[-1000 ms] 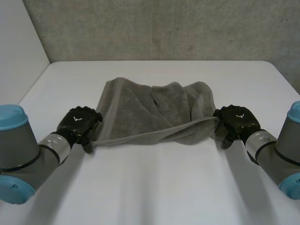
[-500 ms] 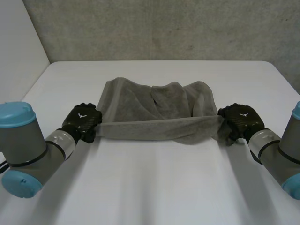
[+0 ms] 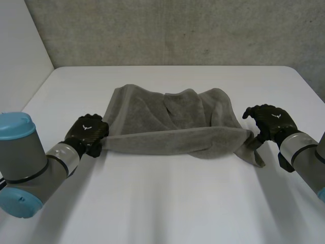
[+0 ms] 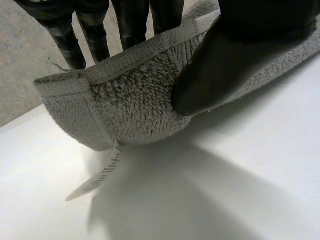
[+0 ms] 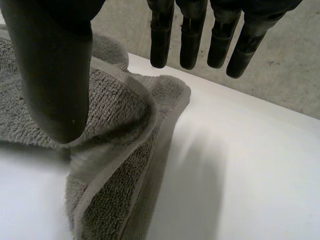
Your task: Fold the towel.
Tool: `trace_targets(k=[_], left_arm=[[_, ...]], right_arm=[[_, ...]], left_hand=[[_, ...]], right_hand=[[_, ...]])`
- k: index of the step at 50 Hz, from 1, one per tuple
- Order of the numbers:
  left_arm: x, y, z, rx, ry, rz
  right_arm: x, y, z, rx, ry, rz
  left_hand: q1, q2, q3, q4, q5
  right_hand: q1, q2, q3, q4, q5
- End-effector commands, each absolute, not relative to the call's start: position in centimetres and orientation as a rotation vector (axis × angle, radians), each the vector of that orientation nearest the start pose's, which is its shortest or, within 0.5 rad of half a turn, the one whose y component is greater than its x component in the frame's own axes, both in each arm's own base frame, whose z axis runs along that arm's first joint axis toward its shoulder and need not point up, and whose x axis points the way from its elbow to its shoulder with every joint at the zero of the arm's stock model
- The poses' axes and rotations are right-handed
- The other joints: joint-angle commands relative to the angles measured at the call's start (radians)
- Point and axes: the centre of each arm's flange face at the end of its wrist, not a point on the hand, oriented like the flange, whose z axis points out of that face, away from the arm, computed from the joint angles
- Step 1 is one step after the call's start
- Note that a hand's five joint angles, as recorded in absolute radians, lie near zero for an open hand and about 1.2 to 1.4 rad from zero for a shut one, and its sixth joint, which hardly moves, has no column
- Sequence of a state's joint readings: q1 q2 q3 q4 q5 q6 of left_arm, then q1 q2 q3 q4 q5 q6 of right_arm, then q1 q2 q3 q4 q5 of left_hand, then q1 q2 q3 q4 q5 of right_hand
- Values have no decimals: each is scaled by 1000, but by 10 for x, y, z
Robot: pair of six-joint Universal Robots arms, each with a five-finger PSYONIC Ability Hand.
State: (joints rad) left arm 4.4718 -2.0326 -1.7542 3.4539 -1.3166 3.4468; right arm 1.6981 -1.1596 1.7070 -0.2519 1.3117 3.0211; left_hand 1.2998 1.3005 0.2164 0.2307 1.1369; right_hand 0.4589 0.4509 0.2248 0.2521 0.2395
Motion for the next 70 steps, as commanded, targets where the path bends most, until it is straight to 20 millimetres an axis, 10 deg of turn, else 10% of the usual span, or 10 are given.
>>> trace_targets(k=[1, 21, 26, 29, 37, 46, 62, 70], left_arm=[[-229, -289, 132, 957, 2518, -1924], [-227, -291, 135, 945, 2509, -1932], [-226, -292, 138, 938, 2506, -1935], [-224, -294, 140, 929, 2501, -1939], [-219, -285, 159, 921, 2500, -1941], [-194, -268, 229, 820, 2435, -1985], [-182, -275, 257, 763, 2323, -2068], [-207, -342, 248, 805, 2307, -2112]], right_arm=[[197, -321, 145, -508, 2321, -1706], [200, -328, 113, -502, 2379, -1618], [200, -328, 113, -499, 2370, -1610], [200, -328, 114, -492, 2366, -1600], [199, -314, 173, -586, 2174, -1553], [172, -299, 240, -866, 2169, -1606], [174, -295, 249, -1404, 2279, -1608], [223, -345, 265, -1537, 2102, -1966]], left_hand=[[96, 96, -42, -56, 85], [96, 96, -42, -56, 85], [96, 96, -42, -56, 85], [96, 96, -42, -56, 85], [96, 96, -42, -56, 85], [96, 96, -42, -56, 85], [96, 96, -42, -56, 85], [96, 96, -42, -56, 85]], right_hand=[[-48, -40, -50, -78, -3], [31, 39, -50, -78, 76], [841, 850, -50, -78, 886], [937, 945, -50, -78, 982], [937, 945, -50, -78, 982], [937, 945, -50, -78, 982], [937, 945, -50, -78, 982], [937, 945, -50, -78, 982]])
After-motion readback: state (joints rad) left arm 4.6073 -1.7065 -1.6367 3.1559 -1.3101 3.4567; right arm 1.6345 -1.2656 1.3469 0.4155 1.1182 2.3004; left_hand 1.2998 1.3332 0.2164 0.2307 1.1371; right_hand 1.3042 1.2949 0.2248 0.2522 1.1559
